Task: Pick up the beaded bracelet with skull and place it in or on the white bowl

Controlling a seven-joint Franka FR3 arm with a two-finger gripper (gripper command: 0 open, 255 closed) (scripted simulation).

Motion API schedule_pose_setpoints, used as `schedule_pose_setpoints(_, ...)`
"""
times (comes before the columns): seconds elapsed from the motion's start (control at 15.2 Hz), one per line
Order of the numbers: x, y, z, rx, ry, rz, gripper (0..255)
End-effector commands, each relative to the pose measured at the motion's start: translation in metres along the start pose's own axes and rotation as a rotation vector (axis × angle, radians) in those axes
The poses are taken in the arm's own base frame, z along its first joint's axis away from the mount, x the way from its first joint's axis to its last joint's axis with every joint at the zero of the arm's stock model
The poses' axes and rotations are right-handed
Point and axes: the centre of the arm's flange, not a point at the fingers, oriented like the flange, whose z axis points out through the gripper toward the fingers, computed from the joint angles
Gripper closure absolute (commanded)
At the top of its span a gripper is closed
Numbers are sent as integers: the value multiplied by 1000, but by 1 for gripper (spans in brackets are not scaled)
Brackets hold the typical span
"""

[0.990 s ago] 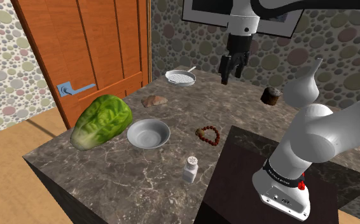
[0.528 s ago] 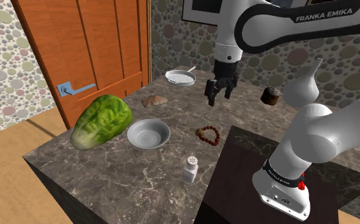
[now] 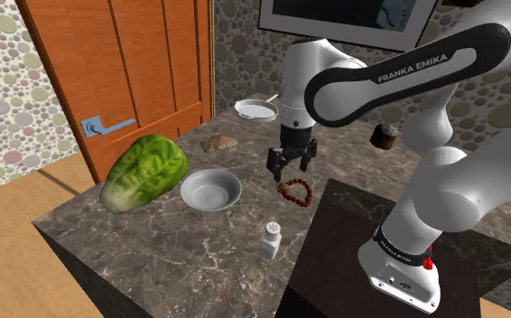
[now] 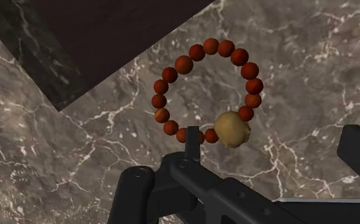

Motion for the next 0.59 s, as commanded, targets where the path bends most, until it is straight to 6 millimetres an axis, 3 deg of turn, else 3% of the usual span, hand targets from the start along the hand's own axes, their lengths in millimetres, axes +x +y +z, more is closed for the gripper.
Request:
schedule_pose_setpoints(0.0, -1, -11, 19, 3, 0, 22, 0)
schedule_pose_setpoints(0.53, -1, -11, 59, 3, 0, 22, 0)
